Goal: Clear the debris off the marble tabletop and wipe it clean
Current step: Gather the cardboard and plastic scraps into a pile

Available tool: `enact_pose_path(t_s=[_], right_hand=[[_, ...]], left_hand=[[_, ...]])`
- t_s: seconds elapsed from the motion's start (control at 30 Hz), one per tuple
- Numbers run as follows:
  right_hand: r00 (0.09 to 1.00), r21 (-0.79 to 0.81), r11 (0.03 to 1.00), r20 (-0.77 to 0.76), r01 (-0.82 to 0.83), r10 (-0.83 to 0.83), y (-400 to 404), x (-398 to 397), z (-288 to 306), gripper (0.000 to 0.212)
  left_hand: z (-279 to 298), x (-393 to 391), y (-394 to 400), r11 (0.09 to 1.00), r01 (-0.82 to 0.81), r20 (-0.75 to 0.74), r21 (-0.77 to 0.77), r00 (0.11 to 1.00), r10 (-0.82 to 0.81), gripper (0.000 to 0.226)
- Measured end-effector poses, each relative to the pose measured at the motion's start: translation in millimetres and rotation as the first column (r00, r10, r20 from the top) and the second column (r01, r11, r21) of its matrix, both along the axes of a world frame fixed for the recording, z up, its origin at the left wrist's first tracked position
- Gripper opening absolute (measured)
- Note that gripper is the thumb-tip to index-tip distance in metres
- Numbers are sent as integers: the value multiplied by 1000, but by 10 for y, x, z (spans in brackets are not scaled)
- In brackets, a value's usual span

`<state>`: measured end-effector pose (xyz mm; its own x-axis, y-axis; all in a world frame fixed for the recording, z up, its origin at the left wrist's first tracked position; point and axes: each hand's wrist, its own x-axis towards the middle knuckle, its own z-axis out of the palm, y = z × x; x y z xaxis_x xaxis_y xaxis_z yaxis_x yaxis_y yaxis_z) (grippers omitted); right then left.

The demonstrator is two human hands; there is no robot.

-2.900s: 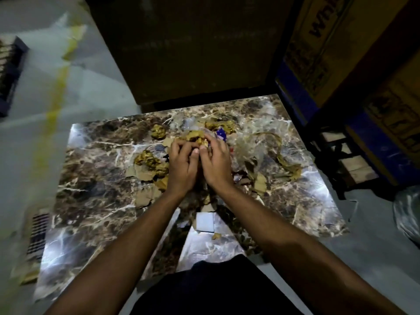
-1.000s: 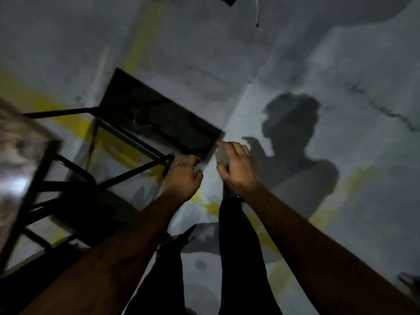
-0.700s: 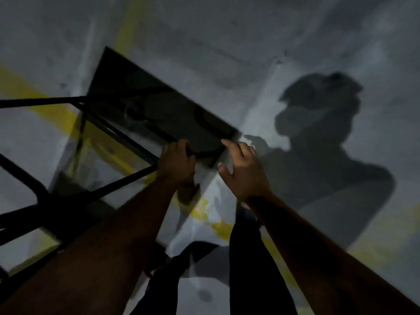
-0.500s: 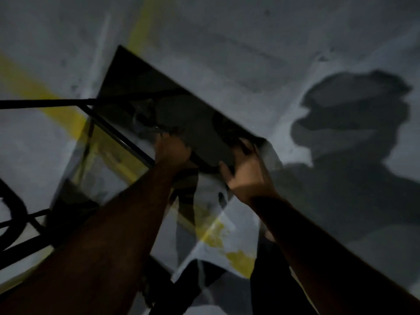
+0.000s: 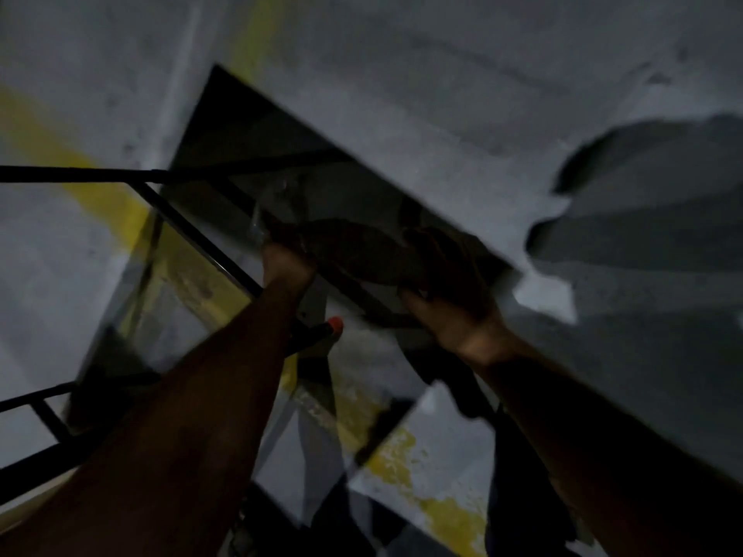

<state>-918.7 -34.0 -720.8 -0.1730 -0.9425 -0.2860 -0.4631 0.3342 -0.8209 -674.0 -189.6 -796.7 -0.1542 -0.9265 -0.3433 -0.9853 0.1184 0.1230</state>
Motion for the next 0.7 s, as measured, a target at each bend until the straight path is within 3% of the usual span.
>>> enact_pose_path(t_s=[0.1,0.17,0.23,0.33,0.5,0.6,0.7], right_hand=[[998,-163,985,21,64,-61,64,-133,228,53],[996,-97,992,45,83,-79,166,-281,444,61],[993,-15,994,54,107,-106,255,-481,695,64],[980,24,982,59,190,-191,414,-794,1182,56],[992,76,989,10,127,-128,813,-1357,2173,60],[1000,161,986,-14,29,-27,1007,-1549,3014,66],[999,134,991,-37,18,-13,1099,-1625,3951,70]], left_hand=[[233,-392,280,990,115,-141,-81,982,-126,43],[490,-773,511,973,156,-212,-167,959,-190,43],[907,-1190,751,982,161,-270,-93,946,-181,42],[1459,-1668,1225,988,146,-237,43,963,-132,51],[2618,-2291,1892,933,347,-314,90,899,-304,63],[3487,-2619,2064,882,463,-281,92,862,-423,67],[4483,-2800,2079,807,588,-226,64,796,-562,75]])
